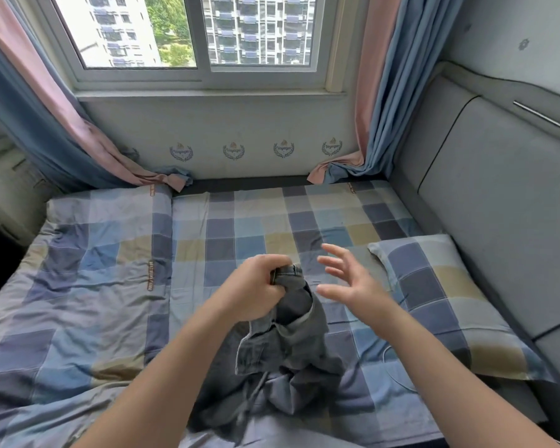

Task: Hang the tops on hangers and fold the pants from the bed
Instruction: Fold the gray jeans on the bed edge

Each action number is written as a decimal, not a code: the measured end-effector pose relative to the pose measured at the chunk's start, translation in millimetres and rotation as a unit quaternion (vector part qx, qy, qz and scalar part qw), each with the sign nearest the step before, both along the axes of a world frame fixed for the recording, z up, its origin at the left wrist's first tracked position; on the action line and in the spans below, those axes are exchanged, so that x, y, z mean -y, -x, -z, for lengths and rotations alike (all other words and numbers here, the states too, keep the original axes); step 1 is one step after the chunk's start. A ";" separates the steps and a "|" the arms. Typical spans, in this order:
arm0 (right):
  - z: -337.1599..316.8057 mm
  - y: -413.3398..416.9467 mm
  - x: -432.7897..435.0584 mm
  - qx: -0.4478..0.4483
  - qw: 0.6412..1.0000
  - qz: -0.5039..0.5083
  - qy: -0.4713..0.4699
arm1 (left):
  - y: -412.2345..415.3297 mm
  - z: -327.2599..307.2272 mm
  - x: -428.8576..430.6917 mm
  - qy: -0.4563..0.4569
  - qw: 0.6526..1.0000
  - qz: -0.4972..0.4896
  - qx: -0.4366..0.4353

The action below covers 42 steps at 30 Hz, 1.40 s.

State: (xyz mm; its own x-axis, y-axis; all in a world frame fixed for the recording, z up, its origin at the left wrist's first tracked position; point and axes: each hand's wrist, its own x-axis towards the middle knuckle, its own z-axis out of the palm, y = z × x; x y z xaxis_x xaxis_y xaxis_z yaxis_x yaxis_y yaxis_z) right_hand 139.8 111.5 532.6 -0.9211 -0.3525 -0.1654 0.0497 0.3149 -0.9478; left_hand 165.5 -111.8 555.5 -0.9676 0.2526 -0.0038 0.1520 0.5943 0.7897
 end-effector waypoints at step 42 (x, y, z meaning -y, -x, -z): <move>42.1 10.6 -44.5 0.053 0.967 0.249 0.005 | -1.7 94.7 23.0 -0.078 0.950 -0.271 0.135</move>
